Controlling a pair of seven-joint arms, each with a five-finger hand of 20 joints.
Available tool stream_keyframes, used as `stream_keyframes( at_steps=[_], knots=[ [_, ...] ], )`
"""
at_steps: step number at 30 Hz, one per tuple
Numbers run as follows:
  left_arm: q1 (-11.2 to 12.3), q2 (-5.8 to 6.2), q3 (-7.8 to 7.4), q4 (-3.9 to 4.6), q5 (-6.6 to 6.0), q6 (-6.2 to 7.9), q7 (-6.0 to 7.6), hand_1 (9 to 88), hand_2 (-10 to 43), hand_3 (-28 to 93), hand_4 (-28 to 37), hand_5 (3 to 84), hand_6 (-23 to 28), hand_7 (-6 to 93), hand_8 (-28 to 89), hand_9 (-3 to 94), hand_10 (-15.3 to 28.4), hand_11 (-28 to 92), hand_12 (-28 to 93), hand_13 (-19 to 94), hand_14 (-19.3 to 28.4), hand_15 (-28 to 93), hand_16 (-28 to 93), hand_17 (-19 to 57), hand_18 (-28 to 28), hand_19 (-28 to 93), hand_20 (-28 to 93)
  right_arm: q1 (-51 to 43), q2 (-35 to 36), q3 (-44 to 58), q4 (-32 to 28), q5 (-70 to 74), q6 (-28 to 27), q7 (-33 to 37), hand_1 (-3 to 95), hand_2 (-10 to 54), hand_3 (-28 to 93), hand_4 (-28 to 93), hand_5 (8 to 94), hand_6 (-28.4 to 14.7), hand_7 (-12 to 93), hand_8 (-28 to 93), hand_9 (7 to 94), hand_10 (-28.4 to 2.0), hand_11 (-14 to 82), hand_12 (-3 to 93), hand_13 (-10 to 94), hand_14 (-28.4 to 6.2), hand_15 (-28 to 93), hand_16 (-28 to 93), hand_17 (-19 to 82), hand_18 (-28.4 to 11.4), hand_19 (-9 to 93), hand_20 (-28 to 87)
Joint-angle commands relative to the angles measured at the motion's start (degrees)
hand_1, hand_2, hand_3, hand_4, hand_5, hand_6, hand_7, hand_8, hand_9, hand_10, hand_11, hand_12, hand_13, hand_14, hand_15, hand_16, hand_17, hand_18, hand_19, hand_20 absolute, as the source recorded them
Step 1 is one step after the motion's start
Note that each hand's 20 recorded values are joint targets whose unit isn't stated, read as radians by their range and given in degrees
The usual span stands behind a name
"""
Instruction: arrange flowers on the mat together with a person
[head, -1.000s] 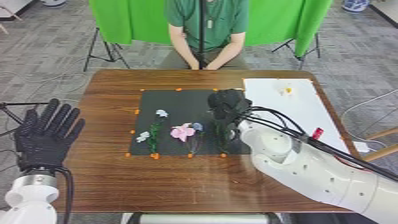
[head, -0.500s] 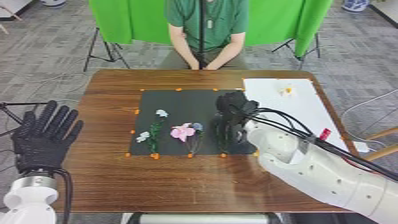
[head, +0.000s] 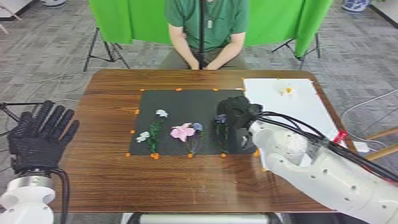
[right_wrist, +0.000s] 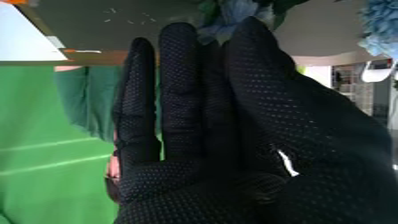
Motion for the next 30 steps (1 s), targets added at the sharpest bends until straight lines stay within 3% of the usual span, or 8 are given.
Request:
stream_keyframes(
  at_steps=[1,7,10,16,20,24,30],
  knots=[
    [0.7,-0.3,0.6,0.25,0.82,-0.52,0.14,28.8,13.4,72,-28.3,38.8,7.0,13.1,-11,34.5,14.5,20,9,26,13.6,31,-7,-6.4,13.4,32,12,-8.6,2.0,12.7,-7.0,7.7,6.9,1.7,45.2,-7.1,79,-27,49.3,-0.9,23,-15,52.9,-13.5,14.6,17.8,48,-10.3,46,24,26,-16.9,63,26],
    [0.4,-0.08,0.4,0.34,1.97,-0.79,-0.44,28.3,13.3,72,-28.3,38.4,6.9,12.8,-11,34.3,14.4,20,8,26,13.3,30,-7,-6.2,13.2,31,12,-18.1,2.3,27.3,-12.8,24.0,7.4,-3.2,34.8,-1.9,76,-26,46.1,-2.6,19,-13,50.2,-14.7,12.8,17.3,45,-12.4,39,19,25,-16.1,55,18],
    [0.4,0.03,0.48,0.29,1.93,-0.92,-0.19,28.2,13.3,71,-28.3,38.3,6.9,12.7,-11,34.3,14.4,20,8,26,13.3,30,-7,-6.2,13.2,31,12,-23.0,1.8,34.1,-13.5,37.1,10.1,-9.9,30.8,1.5,75,-25,44.1,-3.2,18,-12,47.7,-15.1,11.3,17.1,42,-13.7,35,17,23,-16.3,51,15],
    [0.4,0.15,0.35,0.37,2.18,-1.2,-0.24,28.0,13.4,71,-28.3,38.1,6.8,12.5,-11,34.2,14.3,19,8,26,13.2,29,-7,-6.2,13.2,31,12,-33.0,0.0,49.9,-13.5,59.5,2.0,-18.6,23.7,7.4,71,-23,41.5,-3.2,15,-11,42.7,-14.7,7.4,16.3,35,-14.9,27,18,18,-16.2,42,13],
    [0.7,0.05,0.17,0.27,2.21,-1.39,0.05,27.8,13.3,71,-28.3,37.9,6.8,12.4,-11,34.1,14.3,19,9,26,13.3,29,-7,-6.2,13.2,31,12,-38.4,-1.0,57.8,-13.3,68.7,-2.4,-19.9,16.8,10.1,69,-23,38.5,-3.3,11,-9,38.2,-14.5,3.7,16.2,31,-15.8,18,22,15,-17.0,35,14],
    [1.0,0.06,0.29,0.2,1.85,-1.33,0.7,27.7,13.2,71,-28.3,37.9,6.8,12.4,-11,34.1,14.3,19,9,26,13.2,29,-7,-6.2,13.2,31,12,-41.8,-1.9,62.3,-12.7,74.9,-3.4,-22.1,11.1,9.9,68,-23,36.0,-3.5,7,-7,34.5,-14.7,2.7,15.7,30,-16.1,12,26,14,-17.3,31,15],
    [1.3,-0.08,0.41,0.09,1.92,-1.36,1.04,27.7,13.1,71,-28.3,37.8,6.7,12.3,-11,34.1,14.3,19,9,26,13.2,29,-7,-6.3,13.2,31,12,-45.6,-4.4,66.3,-13.5,79.6,-2.4,-24.4,6.5,9.3,68,-24,34.4,-4.3,5,-6,31.7,-17.1,1.8,15.6,29,-16.5,8,28,13,-17.9,28,15]
  ],
)
